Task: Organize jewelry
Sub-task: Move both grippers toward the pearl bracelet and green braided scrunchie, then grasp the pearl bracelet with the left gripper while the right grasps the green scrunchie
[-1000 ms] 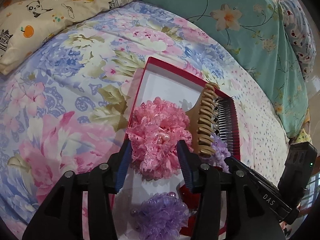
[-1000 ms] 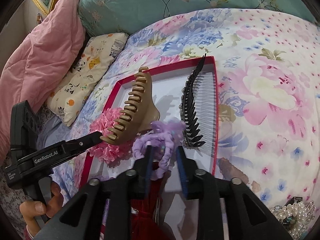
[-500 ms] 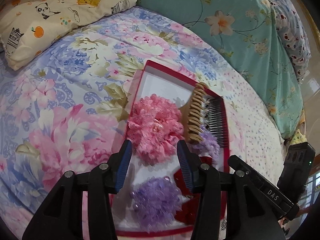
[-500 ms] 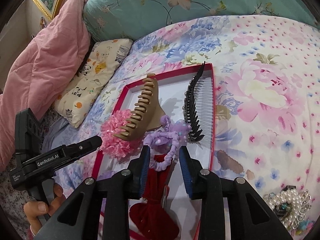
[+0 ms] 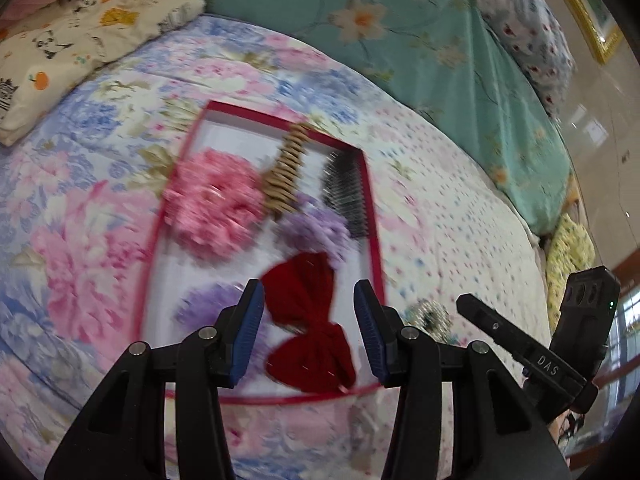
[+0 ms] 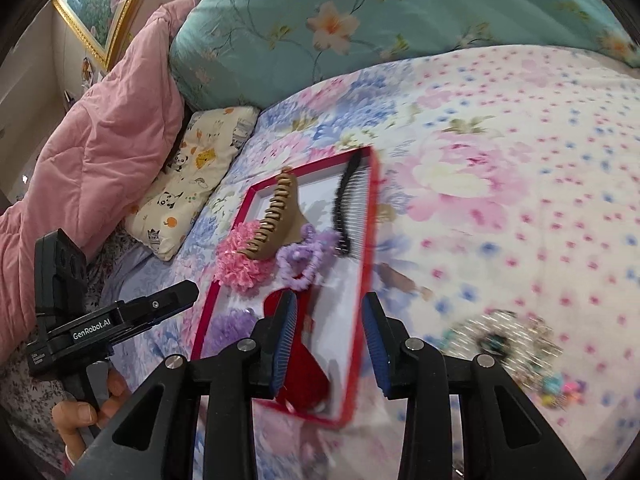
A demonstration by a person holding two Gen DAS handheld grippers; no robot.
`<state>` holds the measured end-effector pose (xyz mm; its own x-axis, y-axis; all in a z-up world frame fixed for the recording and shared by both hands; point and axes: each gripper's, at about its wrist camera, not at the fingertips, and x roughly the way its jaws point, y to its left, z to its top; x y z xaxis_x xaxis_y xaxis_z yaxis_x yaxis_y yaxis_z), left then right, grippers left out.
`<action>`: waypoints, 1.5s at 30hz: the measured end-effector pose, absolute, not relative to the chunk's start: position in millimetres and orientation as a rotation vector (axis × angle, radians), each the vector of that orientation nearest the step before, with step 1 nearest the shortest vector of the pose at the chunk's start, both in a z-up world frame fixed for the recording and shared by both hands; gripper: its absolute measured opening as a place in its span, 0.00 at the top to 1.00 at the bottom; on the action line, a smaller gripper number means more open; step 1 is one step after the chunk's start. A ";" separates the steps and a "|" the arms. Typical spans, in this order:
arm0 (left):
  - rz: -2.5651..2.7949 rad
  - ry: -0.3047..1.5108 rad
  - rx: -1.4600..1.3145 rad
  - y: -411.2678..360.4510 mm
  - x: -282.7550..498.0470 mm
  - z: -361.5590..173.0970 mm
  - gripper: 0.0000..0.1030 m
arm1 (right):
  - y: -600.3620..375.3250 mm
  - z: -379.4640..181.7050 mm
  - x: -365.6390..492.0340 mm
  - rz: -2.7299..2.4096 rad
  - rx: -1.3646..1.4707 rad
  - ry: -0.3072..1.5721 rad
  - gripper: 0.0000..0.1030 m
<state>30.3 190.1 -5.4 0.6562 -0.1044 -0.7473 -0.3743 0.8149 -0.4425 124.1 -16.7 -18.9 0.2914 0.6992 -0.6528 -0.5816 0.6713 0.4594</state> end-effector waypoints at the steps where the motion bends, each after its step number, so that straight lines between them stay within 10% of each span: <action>1: 0.151 0.861 -0.614 185.0 31.1 -5.5 0.56 | -22.5 -17.8 124.0 0.849 0.144 0.943 0.63; 45: -0.164 1.114 -0.206 -10.7 133.9 -51.0 0.56 | -237.3 -32.5 177.8 0.465 -0.023 0.986 0.39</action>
